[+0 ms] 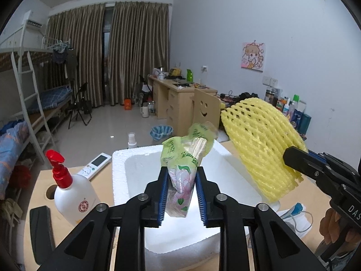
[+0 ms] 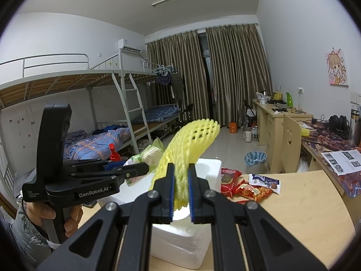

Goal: Organize soft objects
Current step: 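Open the left tool to drop the green bag into the foam box, then lower the yellow net into the foam box and open the right tool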

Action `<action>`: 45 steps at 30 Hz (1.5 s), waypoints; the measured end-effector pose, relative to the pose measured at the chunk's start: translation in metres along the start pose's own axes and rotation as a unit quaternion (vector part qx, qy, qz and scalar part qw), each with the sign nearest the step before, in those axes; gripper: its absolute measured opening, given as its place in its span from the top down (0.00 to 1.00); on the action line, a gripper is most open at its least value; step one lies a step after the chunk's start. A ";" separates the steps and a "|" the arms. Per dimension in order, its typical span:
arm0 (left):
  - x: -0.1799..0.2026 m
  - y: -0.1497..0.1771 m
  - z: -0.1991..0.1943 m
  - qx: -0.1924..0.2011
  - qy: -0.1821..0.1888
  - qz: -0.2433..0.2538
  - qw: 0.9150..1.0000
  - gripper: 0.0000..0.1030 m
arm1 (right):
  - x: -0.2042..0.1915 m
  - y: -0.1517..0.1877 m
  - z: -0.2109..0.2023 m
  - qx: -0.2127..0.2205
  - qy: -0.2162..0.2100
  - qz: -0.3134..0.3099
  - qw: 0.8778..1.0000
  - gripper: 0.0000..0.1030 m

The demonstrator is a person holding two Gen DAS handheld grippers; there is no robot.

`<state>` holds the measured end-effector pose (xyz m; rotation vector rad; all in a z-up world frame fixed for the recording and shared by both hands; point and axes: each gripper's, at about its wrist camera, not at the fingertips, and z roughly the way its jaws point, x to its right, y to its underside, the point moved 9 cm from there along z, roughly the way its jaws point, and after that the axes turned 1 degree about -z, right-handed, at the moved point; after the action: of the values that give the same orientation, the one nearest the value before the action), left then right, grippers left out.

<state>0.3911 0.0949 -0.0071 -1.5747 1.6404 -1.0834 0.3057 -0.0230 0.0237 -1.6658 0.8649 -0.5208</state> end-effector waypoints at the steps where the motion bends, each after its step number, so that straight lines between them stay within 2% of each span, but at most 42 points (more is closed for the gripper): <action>1: -0.001 0.000 0.001 0.000 -0.003 -0.002 1.000 0.62 | 0.000 0.000 0.000 0.000 0.000 0.000 1.000 0.87; 3: -0.003 0.000 -0.001 0.005 -0.010 -0.003 1.000 0.39 | 0.000 0.000 0.000 0.001 0.001 0.000 1.000 0.87; 5: -0.005 -0.002 -0.004 0.014 -0.017 -0.005 1.000 0.32 | 0.001 0.000 0.000 0.001 0.001 -0.001 1.000 0.87; 7: -0.006 -0.003 -0.007 0.020 -0.017 -0.005 1.000 0.30 | 0.001 0.000 0.001 0.001 0.002 -0.001 1.000 0.87; 9: -0.010 -0.004 -0.014 0.030 -0.028 -0.005 0.999 0.16 | 0.001 0.000 0.001 0.001 0.003 -0.001 1.000 0.87; 11: -0.016 -0.006 -0.021 0.043 -0.041 -0.011 0.998 0.09 | 0.002 0.000 0.003 0.001 0.004 -0.001 1.000 0.87; 19: -0.027 -0.009 -0.058 0.098 -0.060 -0.009 0.993 0.01 | -0.002 0.000 0.007 -0.005 0.003 -0.006 1.000 0.87; 33: -0.061 0.007 -0.074 0.105 -0.074 -0.058 0.990 0.00 | -0.011 0.004 0.039 -0.035 0.007 -0.019 0.999 0.87; 39: -0.068 0.016 -0.065 0.089 -0.081 -0.056 0.991 0.00 | -0.015 0.010 0.052 -0.051 0.004 -0.022 0.998 0.87; 45: -0.067 0.018 -0.063 0.091 -0.085 -0.046 0.991 0.00 | -0.016 0.015 0.058 -0.058 0.005 -0.022 0.998 0.87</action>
<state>0.3347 0.1691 0.0003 -1.5874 1.3306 -1.0800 0.3335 0.0250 -0.0048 -1.7936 0.8821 -0.5179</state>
